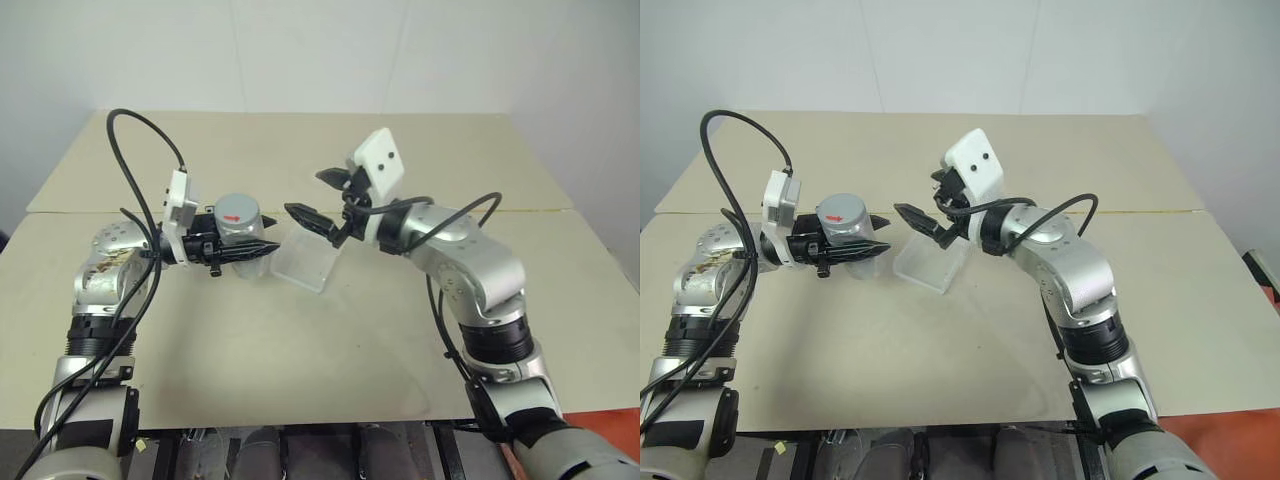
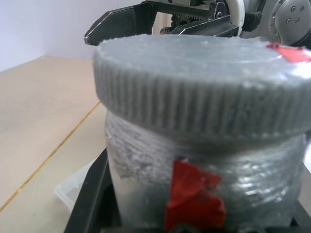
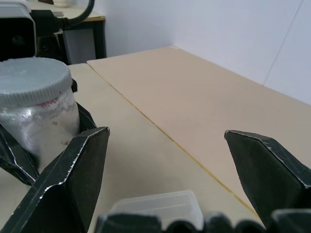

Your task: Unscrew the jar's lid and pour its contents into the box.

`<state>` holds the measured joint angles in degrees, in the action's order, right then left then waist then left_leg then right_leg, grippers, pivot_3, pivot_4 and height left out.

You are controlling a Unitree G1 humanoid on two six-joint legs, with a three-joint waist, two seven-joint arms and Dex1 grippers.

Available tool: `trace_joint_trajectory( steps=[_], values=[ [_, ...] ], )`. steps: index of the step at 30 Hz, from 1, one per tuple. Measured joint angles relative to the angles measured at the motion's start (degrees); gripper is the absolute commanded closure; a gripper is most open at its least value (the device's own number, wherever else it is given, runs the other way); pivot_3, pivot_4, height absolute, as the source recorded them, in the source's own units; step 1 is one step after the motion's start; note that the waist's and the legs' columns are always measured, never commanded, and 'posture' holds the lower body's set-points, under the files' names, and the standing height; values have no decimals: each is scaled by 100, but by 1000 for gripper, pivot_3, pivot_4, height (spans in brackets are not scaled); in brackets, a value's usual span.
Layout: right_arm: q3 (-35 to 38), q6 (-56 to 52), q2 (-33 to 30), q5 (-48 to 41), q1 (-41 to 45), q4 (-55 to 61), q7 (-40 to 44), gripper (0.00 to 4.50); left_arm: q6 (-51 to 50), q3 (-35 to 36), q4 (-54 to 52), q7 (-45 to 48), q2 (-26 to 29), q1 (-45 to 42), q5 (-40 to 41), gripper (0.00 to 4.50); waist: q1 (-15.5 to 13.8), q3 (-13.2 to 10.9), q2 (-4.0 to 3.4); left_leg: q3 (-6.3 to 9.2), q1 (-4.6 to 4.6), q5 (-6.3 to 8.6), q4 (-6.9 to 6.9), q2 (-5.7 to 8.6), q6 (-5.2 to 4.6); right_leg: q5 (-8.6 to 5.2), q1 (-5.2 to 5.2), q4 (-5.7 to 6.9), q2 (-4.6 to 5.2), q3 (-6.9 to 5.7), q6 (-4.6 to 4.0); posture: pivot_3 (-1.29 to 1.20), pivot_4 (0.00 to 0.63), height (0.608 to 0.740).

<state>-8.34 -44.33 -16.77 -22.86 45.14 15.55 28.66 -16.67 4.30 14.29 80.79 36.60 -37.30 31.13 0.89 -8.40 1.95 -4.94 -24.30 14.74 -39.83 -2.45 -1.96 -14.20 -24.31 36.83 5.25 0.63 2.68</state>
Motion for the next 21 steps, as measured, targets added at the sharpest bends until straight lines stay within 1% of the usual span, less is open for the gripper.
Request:
trace_joint_trajectory(
  steps=[3, 5, 7, 11, 17, 21],
  values=[
    [129, -32, 6, -377, -82, 255, 255, 51, 49, -15, 140, -114, -40, -59, -125, 2560, -4, 0, 0, 3, 0, 1, 0, 0, -2, 0, 0, -1, 0, 0, 0, 0, 150, 740],
    [148, -37, 160, -511, -38, 385, 259, 51, 120, -66, 288, -213, -133, -149, -216, 2560, 2, 0, 0, 4, 1, 1, 0, 0, -2, 0, 0, 0, -1, 0, 0, 0, 150, 740],
    [15, -34, 391, -492, 102, 392, 183, 51, 179, -147, 413, -272, -287, -269, -322, 2560, 7, 0, 0, 1, 2, 0, -1, 0, -1, 0, 0, 4, -2, 0, 0, 0, 150, 740],
    [-305, 9, 739, -312, 255, 289, 54, 51, 261, -233, 562, -311, -425, -413, -416, 2560, 10, 0, 0, 1, 1, -2, -1, 1, 4, 0, -1, 4, -2, -1, 0, 0, 150, 740],
    [-663, 150, 971, 138, 514, -125, -138, 51, 415, -240, 794, -318, -473, -575, -531, 2560, 12, 0, 0, -4, 1, -6, -1, 2, 10, 0, 0, 3, 0, -1, 0, 0, 150, 740],
    [-696, 175, 1157, 467, 594, -527, -405, 51, 417, -242, 809, -300, -495, -576, -534, 2560, 14, 0, 0, -6, 0, -8, -1, 2, 14, 0, -1, 4, 0, -2, 0, 0, 150, 740]
  ],
)
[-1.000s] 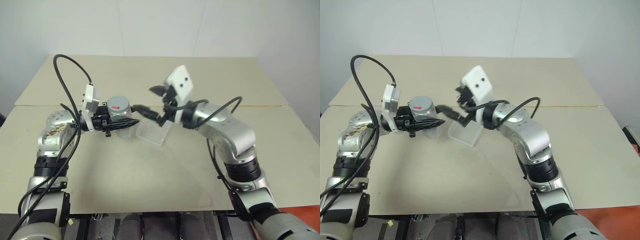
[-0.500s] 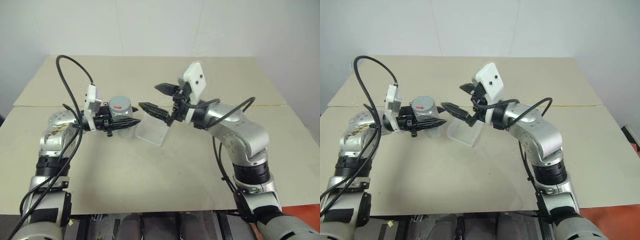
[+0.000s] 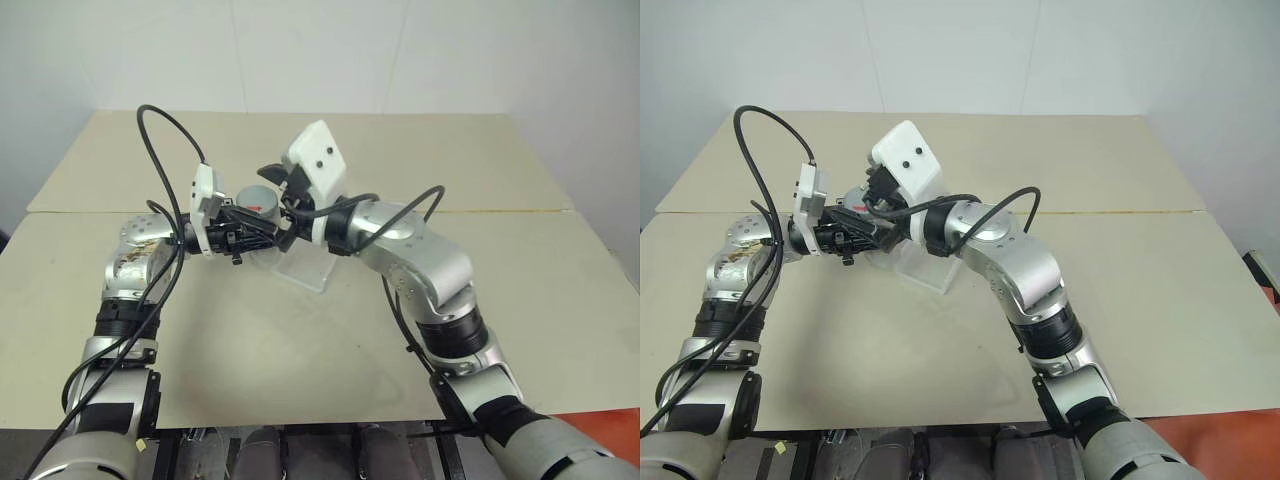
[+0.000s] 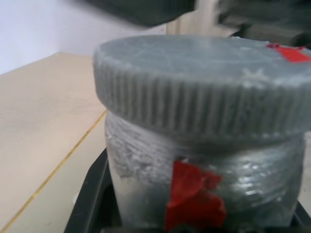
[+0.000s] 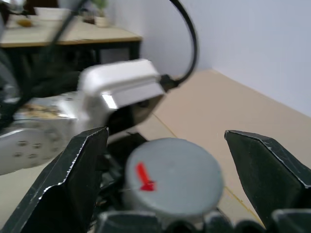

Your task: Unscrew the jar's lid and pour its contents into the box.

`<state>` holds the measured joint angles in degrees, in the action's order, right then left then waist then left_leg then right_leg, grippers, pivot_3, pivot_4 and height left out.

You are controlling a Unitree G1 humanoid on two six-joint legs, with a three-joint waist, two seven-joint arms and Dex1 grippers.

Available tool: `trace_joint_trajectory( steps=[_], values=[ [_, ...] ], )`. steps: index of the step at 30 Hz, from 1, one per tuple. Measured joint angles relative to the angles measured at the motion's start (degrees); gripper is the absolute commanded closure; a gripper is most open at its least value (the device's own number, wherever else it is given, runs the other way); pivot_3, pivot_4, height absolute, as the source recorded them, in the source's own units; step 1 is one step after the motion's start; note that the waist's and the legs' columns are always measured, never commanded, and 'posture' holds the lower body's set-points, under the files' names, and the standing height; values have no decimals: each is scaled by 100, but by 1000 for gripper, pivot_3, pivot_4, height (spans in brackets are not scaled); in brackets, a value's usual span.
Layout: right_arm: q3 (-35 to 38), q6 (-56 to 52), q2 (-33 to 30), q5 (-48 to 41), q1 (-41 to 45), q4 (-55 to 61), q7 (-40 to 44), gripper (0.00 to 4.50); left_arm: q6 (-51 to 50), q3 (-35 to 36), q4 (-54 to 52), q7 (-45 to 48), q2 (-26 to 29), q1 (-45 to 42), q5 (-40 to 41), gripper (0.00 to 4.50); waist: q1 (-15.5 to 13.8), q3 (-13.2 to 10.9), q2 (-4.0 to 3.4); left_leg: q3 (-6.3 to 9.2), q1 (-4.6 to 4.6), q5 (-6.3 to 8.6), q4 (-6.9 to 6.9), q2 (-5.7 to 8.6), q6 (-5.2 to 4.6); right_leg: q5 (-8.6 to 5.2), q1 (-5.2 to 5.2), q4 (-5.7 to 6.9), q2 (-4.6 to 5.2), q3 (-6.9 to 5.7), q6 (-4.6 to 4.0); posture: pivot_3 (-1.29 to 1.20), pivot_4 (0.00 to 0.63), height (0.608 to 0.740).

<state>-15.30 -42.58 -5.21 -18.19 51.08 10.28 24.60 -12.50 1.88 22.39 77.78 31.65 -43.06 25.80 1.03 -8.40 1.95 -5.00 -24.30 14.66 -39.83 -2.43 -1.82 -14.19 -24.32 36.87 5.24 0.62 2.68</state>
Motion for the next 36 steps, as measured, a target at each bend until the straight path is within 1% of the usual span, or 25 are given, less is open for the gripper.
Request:
trace_joint_trajectory(
  steps=[12, 21, 36],
  values=[
    [9, 0, 51, 125, 9, -86, -58, 51, -18, 4, -48, -4, 41, 22, 3, 2560, 2, 0, 0, 4, 0, 0, 0, -1, 0, 0, -2, 0, 0, 0, 0, 0, 150, 740],
    [10, -45, -186, -20, -218, 296, 66, 51, -90, 60, -238, -47, 198, 180, 41, 2560, 1, 0, 0, 9, 0, 3, 0, -2, -6, 0, -1, 0, 0, 1, 0, 0, 150, 740],
    [10, -62, -452, -277, -386, 616, 145, 51, -280, 68, -562, -68, 301, 366, 149, 2560, -1, 0, 0, 9, 0, 6, 0, -2, -10, 0, -1, 0, 0, 1, 0, 0, 150, 740]
  ],
)
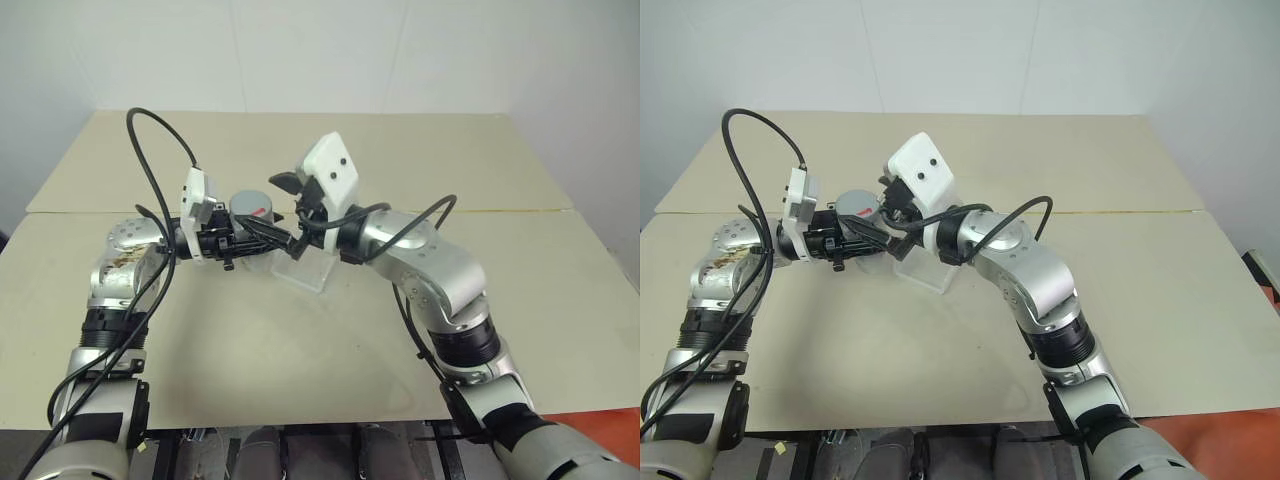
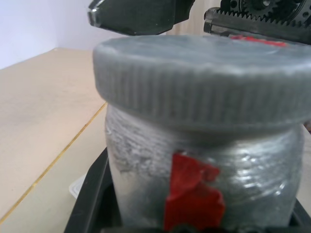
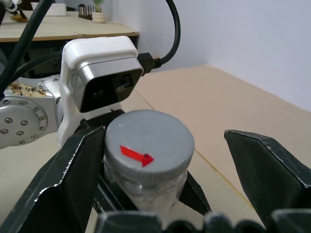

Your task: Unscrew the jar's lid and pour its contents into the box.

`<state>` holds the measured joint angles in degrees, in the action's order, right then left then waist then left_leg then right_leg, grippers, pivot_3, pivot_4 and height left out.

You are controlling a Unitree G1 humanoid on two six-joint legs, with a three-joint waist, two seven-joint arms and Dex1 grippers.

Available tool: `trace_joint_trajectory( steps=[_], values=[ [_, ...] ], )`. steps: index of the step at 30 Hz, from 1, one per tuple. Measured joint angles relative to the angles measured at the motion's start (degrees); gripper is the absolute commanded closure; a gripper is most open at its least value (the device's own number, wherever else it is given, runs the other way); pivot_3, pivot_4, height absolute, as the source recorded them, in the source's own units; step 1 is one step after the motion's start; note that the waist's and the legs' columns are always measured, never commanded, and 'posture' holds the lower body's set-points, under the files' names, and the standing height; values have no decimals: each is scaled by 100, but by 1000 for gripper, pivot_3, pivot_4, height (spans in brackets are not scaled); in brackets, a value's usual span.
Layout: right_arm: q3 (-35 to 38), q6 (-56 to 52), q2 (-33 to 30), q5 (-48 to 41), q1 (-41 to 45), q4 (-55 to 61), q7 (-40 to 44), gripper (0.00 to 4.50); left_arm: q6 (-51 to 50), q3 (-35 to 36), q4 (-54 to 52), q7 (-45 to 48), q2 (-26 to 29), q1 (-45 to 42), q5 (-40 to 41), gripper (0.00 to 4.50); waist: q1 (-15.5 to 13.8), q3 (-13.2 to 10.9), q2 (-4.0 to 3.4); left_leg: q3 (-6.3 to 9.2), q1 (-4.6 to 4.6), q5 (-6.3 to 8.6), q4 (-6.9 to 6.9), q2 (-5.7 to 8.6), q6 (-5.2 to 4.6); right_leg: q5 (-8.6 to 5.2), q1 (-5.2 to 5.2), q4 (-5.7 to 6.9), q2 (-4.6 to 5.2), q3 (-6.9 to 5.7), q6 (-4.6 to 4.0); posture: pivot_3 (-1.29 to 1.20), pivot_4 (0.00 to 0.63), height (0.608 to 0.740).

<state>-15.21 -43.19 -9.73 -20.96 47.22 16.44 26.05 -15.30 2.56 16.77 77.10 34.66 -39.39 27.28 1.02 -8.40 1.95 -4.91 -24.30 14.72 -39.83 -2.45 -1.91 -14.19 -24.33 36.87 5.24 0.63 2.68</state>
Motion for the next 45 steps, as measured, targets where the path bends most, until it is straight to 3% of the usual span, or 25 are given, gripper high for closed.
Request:
trace_joint_trajectory(
  steps=[9, 19, 24, 29, 35, 45],
  values=[
    [450, 0, -360, 68, -183, -10, -130, 51, -40, 230, -211, 83, 170, 186, 151, 2560, -26, 0, 0, -3, 0, 1, -1, 1, -1, 0, 3, -3, 2, -1, 0, 0, 150, 740],
    [457, 0, -381, 112, -241, -10, -112, 51, -118, 228, -349, 108, 170, 259, 217, 2560, -4, 0, 0, -2, 0, 1, 0, 0, -2, 0, 2, -2, 1, 0, 0, 0, 150, 740],
    [749, 1, -491, -421, -258, 258, 390, 51, 29, 217, 120, 1, 94, 31, 75, 2560, -18, 0, 0, 0, 0, 3, 1, 1, -5, 0, 3, -5, 0, -2, 0, 0, 150, 740],
    [571, 1, -92, -488, -105, 267, 344, 51, 147, 88, 449, -32, -207, -224, -28, 2560, -7, 0, 0, -6, 0, 2, -1, 1, -3, 0, 2, -3, -1, -1, 0, 0, 150, 740],
    [189, 85, 327, 106, 319, -438, -121, 51, 299, 6, 695, 61, -334, -453, -103, 2560, 17, 0, 0, -13, -1, -5, 0, 2, 9, 0, 0, 0, -1, -1, 0, 0, 150, 740],
    [33, 297, 534, 533, 472, -853, -140, 51, 411, -17, 843, 112, -360, -499, -232, 2560, 15, 0, 0, -11, -1, -6, 0, 2, 10, 0, 0, 0, 0, -2, 0, 0, 150, 740]
  ],
)
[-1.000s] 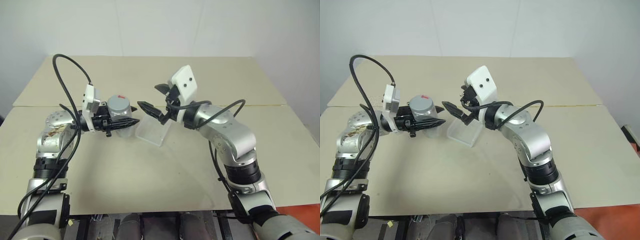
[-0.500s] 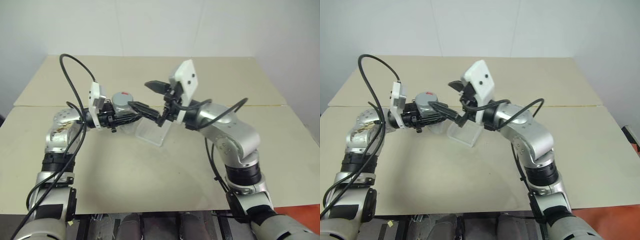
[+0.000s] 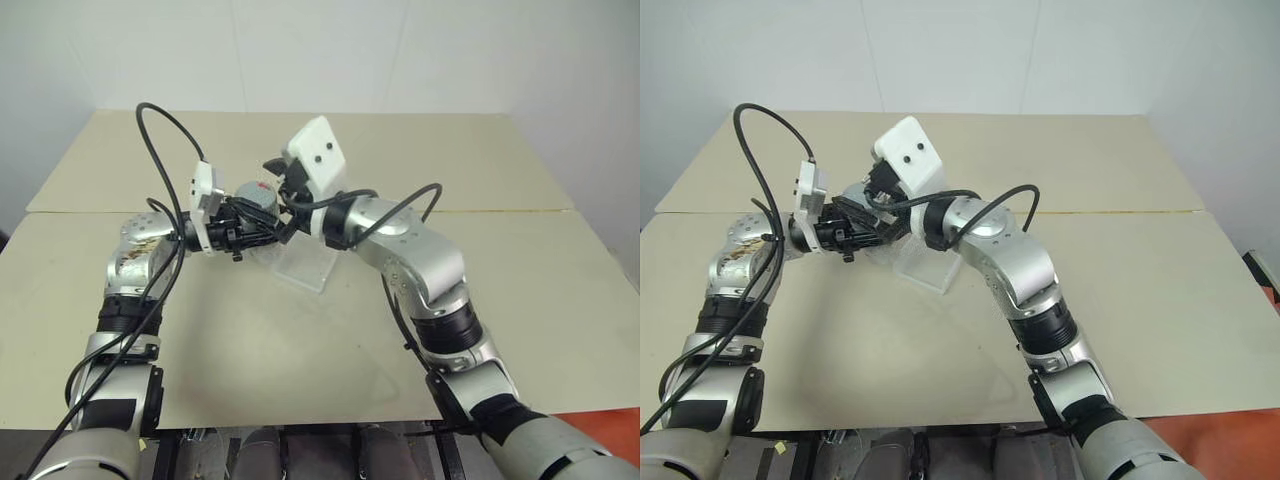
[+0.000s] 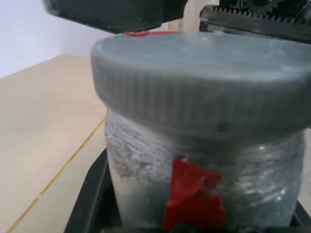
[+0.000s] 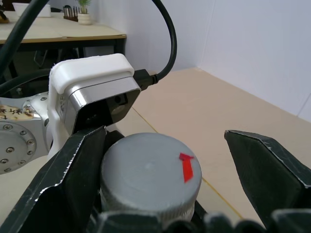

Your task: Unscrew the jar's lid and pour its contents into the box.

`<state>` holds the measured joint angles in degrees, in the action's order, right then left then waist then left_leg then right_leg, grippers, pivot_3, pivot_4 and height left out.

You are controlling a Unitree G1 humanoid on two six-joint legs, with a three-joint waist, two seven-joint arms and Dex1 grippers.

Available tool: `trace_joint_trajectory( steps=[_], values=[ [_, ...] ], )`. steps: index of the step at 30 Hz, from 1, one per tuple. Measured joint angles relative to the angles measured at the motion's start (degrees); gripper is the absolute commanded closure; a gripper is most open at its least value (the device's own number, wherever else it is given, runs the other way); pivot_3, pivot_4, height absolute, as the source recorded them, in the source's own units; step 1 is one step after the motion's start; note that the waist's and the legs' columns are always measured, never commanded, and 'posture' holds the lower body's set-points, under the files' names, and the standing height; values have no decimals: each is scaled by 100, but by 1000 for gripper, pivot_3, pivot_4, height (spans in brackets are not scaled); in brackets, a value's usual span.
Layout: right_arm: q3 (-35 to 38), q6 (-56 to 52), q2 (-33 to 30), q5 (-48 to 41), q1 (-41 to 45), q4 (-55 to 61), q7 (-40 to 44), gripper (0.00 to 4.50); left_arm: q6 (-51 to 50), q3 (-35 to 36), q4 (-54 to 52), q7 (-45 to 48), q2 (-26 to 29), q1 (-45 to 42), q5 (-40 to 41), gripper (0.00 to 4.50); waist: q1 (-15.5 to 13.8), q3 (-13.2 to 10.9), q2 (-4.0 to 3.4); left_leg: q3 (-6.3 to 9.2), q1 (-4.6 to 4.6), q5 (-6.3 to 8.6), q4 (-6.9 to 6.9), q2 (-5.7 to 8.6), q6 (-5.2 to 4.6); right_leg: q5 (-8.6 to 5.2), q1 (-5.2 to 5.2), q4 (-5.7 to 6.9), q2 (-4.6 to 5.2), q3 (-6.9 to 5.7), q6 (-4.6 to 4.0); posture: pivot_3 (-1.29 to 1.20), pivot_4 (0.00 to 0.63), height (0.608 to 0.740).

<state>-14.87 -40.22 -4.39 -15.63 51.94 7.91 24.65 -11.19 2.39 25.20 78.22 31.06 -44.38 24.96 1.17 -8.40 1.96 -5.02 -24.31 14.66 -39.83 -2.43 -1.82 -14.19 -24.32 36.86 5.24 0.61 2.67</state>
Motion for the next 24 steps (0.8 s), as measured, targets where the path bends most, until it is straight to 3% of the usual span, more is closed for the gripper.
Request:
trace_joint_trajectory(
  steps=[24],
  values=[
    [6, -64, -384, 37, -327, 582, 246, 51, -18, 10, -82, -38, 73, 91, -5, 2560, -8, 0, 0, 7, 0, 4, 0, -1, -7, 0, 0, 0, 0, 0, 0, 0, 150, 740]
  ],
)
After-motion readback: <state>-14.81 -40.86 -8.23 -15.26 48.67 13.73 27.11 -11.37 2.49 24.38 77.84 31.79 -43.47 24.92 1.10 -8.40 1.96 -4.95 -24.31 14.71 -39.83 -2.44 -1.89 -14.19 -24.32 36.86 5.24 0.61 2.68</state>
